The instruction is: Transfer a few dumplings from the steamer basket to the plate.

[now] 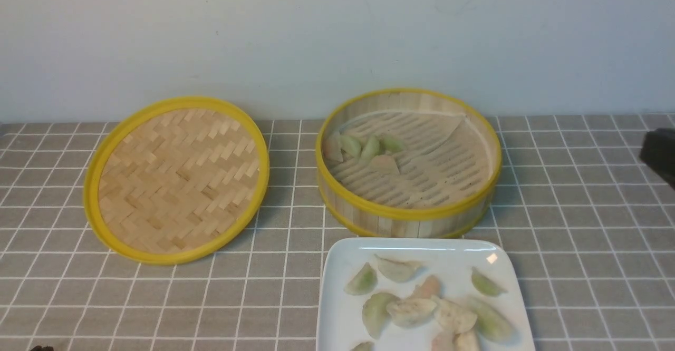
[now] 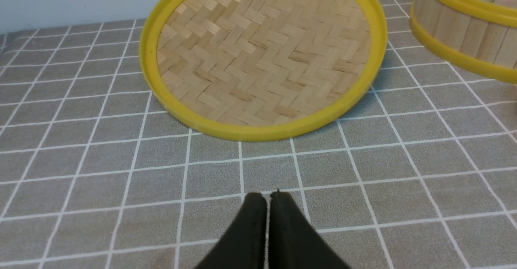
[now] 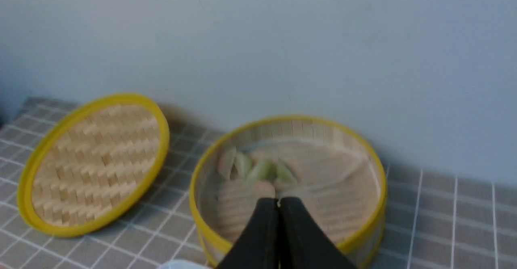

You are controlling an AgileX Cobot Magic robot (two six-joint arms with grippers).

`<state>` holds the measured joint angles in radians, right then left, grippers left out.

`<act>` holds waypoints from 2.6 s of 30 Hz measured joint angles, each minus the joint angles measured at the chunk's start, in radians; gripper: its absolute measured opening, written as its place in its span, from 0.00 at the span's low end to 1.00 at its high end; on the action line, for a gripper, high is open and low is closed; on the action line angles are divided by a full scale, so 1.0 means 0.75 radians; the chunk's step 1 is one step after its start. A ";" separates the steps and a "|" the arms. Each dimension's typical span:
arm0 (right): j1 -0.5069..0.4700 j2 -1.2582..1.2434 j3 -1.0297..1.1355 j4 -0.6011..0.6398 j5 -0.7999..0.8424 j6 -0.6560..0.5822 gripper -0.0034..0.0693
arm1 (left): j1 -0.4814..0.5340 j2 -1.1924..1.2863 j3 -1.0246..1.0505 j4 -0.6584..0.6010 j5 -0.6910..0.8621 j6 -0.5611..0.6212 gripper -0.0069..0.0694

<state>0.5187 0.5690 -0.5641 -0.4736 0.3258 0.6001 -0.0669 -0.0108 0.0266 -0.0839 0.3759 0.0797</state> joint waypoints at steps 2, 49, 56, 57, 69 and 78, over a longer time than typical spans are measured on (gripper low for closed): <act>0.000 -0.109 0.094 -0.099 -0.092 0.068 0.03 | 0.000 0.000 0.000 0.000 0.000 0.000 0.08; -0.095 -0.321 0.284 0.651 -0.273 -0.709 0.03 | 0.000 0.000 0.000 0.000 0.000 0.000 0.08; -0.549 -0.543 0.596 0.641 -0.191 -0.726 0.03 | 0.000 0.000 0.000 0.000 0.001 0.000 0.08; -0.586 -0.588 0.640 0.632 -0.182 -0.728 0.03 | 0.000 0.000 0.000 0.000 0.001 0.000 0.08; -0.745 -0.770 0.785 0.648 0.056 -0.738 0.03 | 0.000 0.000 0.000 0.000 0.001 0.000 0.08; -0.745 -0.770 0.783 0.659 0.062 -0.738 0.03 | 0.000 0.000 0.000 0.000 0.001 0.000 0.08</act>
<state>-0.0397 -0.0088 0.0231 0.0204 0.3725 0.0465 -0.0669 -0.0108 0.0266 -0.0839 0.3768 0.0797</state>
